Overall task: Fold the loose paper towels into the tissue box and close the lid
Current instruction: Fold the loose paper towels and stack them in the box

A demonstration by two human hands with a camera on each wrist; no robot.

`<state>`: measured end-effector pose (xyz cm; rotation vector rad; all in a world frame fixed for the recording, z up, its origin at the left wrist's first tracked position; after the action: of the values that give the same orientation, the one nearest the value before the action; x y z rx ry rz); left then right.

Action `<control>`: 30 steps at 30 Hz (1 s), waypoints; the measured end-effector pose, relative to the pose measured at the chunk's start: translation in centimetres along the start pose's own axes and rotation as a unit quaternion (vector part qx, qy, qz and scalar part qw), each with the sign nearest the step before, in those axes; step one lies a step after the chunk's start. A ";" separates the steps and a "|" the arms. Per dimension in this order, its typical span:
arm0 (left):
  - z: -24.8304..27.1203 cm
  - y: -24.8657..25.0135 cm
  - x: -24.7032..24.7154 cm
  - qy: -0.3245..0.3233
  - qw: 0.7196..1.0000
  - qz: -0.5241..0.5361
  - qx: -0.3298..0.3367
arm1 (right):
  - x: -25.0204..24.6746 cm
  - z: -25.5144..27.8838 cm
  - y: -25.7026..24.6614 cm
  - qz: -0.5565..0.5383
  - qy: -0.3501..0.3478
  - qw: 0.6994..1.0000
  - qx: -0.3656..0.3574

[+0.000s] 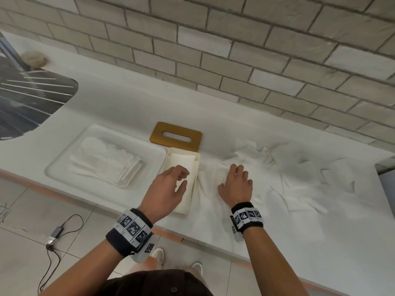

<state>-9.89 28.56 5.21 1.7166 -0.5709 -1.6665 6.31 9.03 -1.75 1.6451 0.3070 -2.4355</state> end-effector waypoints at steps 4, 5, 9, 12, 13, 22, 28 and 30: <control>-0.6 2.2 2.0 -0.009 1.000 0.007 0.007 | -1.9 -0.7 2.8 -0.086 0.007 0.996 0.006; -0.8 2.5 2.4 -0.007 1.000 0.012 0.005 | -3.0 -0.7 3.6 -0.131 0.023 0.991 0.004; -1.8 3.7 3.4 -0.005 0.999 0.032 0.000 | -7.8 0.0 5.9 -0.299 0.085 0.950 -0.039; -3.1 4.8 3.7 -0.010 0.999 0.045 -0.001 | -10.8 0.1 6.7 -0.370 0.123 0.917 -0.080; -3.5 5.2 3.7 -0.013 0.999 0.044 -0.001 | -11.2 -0.1 6.8 -0.379 0.119 0.914 -0.087; -6.5 7.8 1.6 -0.027 0.993 0.119 -0.012 | -13.9 3.1 4.6 -0.508 0.111 0.827 -0.212; -5.9 9.4 -2.2 0.045 0.962 0.265 0.046 | -15.3 8.3 -2.0 -0.543 0.089 0.791 -0.267; -5.7 8.7 -3.3 0.089 0.963 0.247 0.061 | -14.5 9.5 -4.4 -0.558 0.082 0.787 -0.249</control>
<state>-3.33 25.96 13.53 1.6166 -0.9417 -1.1335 2.03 11.27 15.46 1.5993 2.2791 -2.3709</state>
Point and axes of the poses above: each hand's wrist, its own z-axis away from the middle knuckle, its own x-axis out of the palm, y = z × x, the point moved 3 cm from there along -z, towards the middle knuckle, and after that the axes turned 12 degrees about -y, right-handed, at the moved point
